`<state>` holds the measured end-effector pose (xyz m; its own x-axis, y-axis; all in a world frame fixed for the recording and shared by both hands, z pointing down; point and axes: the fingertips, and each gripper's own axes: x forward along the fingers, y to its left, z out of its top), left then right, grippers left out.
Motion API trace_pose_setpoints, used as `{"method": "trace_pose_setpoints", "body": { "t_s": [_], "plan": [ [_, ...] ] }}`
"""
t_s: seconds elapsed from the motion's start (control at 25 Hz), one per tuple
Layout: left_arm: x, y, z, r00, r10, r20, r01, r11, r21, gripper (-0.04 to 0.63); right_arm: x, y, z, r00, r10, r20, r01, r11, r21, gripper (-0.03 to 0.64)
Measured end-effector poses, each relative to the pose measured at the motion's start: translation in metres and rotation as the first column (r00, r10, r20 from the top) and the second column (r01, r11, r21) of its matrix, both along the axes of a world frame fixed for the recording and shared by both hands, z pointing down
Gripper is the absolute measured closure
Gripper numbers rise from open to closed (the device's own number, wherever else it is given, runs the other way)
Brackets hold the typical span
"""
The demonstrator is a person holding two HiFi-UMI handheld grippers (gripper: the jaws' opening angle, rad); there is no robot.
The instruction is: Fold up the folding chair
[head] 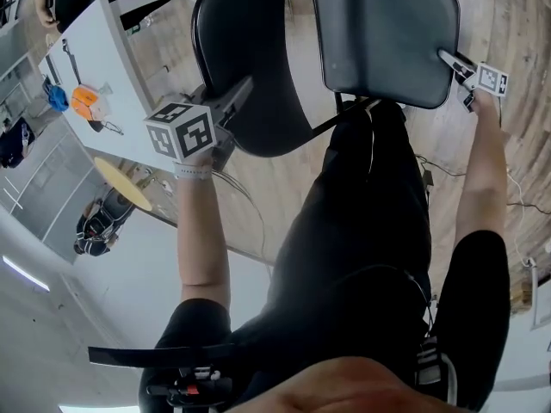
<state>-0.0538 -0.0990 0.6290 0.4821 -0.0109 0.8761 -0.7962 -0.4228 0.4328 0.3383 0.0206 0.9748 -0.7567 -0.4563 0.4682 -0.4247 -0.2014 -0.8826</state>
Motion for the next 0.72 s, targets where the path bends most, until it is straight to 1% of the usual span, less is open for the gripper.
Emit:
{"method": "trace_pose_setpoints", "body": {
  "t_s": [0.04,0.08,0.12,0.24,0.32,0.36,0.44,0.48,0.56,0.6,0.72],
  "plan": [
    [0.0,0.0,0.0,1.0,0.0,0.003,0.0,1.0,-0.003,0.538,-0.009,-0.005,-0.006,0.995,0.02,0.093,-0.022,0.999,0.026,0.29],
    [0.001,0.001,0.001,1.0,0.001,0.005,-0.001,1.0,-0.004,0.538,-0.014,-0.008,-0.009,0.987,0.029,0.159,-0.037,0.998,0.049,0.29],
    [0.003,0.001,0.001,1.0,0.003,0.007,-0.003,1.0,-0.005,0.538,-0.013,-0.009,-0.008,0.983,0.028,0.18,-0.039,0.997,0.059,0.29],
    [0.006,0.003,0.002,1.0,0.008,0.012,-0.008,1.0,-0.014,0.54,0.001,0.001,0.007,0.994,0.004,0.109,-0.009,0.999,0.044,0.298],
    [0.004,0.004,0.001,1.0,0.006,0.017,-0.005,1.0,-0.024,0.54,-0.001,0.003,0.007,0.994,-0.004,0.106,-0.001,0.999,0.044,0.302],
    [0.002,0.004,0.0,1.0,0.003,0.021,-0.002,1.0,-0.029,0.54,0.0,0.005,0.007,0.996,-0.014,0.089,0.01,0.999,0.039,0.303],
    [0.0,0.005,-0.003,1.0,0.0,0.027,0.001,1.0,-0.03,0.54,0.001,0.011,0.009,0.998,-0.03,0.063,0.031,1.0,-0.002,0.31],
    [-0.001,0.005,-0.006,1.0,0.0,0.031,0.001,1.0,-0.026,0.541,-0.005,0.01,0.001,0.994,-0.025,0.105,0.026,1.0,-0.009,0.316],
    [-0.003,0.004,-0.014,0.999,0.001,0.04,0.0,1.0,-0.014,0.541,-0.025,0.001,-0.025,0.968,-0.006,0.249,0.003,1.0,0.012,0.328],
    [-0.005,0.003,-0.019,0.999,0.002,0.045,-0.002,1.0,-0.008,0.541,-0.032,-0.002,-0.035,0.961,-0.023,0.275,0.014,0.999,0.036,0.336],
    [-0.016,0.001,-0.034,0.998,0.002,0.063,-0.002,1.0,0.004,0.541,-0.048,-0.005,-0.062,0.953,-0.105,0.285,0.078,0.991,0.107,0.353]
  ]
}}
